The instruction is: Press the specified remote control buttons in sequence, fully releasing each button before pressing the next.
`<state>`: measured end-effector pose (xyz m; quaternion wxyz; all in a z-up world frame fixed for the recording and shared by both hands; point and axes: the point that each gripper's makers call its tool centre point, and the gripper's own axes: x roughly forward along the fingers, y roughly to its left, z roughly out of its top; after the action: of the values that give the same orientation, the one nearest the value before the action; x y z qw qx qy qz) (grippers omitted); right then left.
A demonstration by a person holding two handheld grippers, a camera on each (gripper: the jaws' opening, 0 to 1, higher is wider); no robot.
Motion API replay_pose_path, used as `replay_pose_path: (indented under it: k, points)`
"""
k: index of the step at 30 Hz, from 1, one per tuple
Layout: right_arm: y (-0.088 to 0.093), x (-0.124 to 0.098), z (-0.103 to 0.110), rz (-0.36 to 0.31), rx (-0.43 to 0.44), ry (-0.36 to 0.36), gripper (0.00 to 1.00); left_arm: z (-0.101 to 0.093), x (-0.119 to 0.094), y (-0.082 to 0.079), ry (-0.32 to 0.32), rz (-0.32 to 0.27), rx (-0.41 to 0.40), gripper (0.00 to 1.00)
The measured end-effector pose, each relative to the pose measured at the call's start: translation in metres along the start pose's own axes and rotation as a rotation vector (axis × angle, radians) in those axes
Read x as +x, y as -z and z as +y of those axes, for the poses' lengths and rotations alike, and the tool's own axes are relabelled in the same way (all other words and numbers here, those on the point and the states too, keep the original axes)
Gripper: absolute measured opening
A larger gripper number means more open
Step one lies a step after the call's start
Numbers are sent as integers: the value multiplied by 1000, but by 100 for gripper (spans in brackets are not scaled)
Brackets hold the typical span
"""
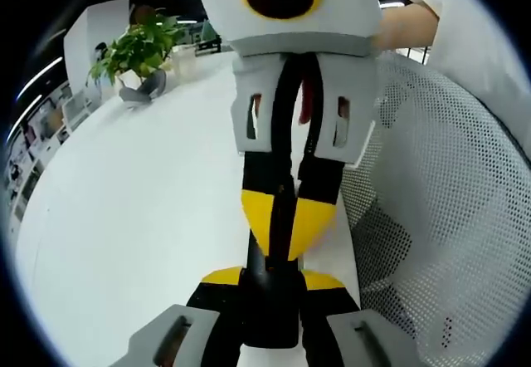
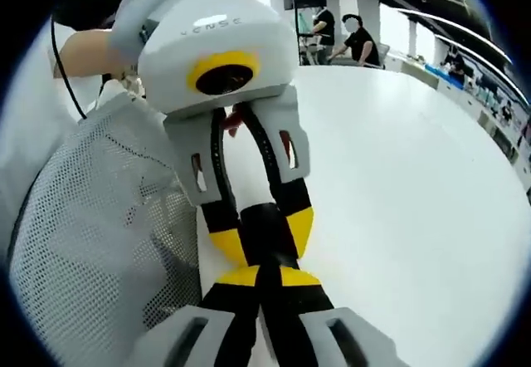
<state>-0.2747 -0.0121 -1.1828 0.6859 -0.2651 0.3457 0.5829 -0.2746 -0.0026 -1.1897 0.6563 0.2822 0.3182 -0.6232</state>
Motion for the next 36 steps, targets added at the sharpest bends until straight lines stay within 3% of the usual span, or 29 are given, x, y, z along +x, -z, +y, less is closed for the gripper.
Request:
replay_pose_path:
  k: [2, 5, 8, 14, 17, 22, 24, 25, 29, 34, 36]
  points:
    - [7, -3, 1, 14, 7, -2, 21, 0, 0, 0, -1, -1, -9, 24]
    - [15, -9, -2, -3, 82, 3, 25, 0, 1, 0, -6, 2, -2, 24]
    - [25, -11, -5, 10, 100, 7, 28, 0, 1, 0, -10, 5, -4, 24]
    - [26, -7, -5, 43, 36, -1, 27, 0, 1, -1, -13, 8, -11, 24]
    - [27, -4, -7, 76, -26, -11, 24, 2, 0, -2, -23, -14, -78, 24]
    - [27, -4, -8, 74, -17, -15, 24, 2, 1, -3, -54, -49, -109, 25]
    - [28, -4, -9, 73, -16, -13, 24, 3, 1, -5, -82, -75, -149, 26]
    - [28, -4, -9, 75, -12, -12, 24, 3, 2, -6, -100, -97, -210, 27]
    - [28, -5, -9, 76, -1, -1, 24, 5, -5, -6, -139, -164, -340, 42]
    - [29, -5, -11, 57, 28, 8, 24, 25, -39, -27, -273, -335, -413, 45]
    - [28, -5, -11, 54, 39, 7, 24, 31, -54, -31, -339, -377, -393, 51]
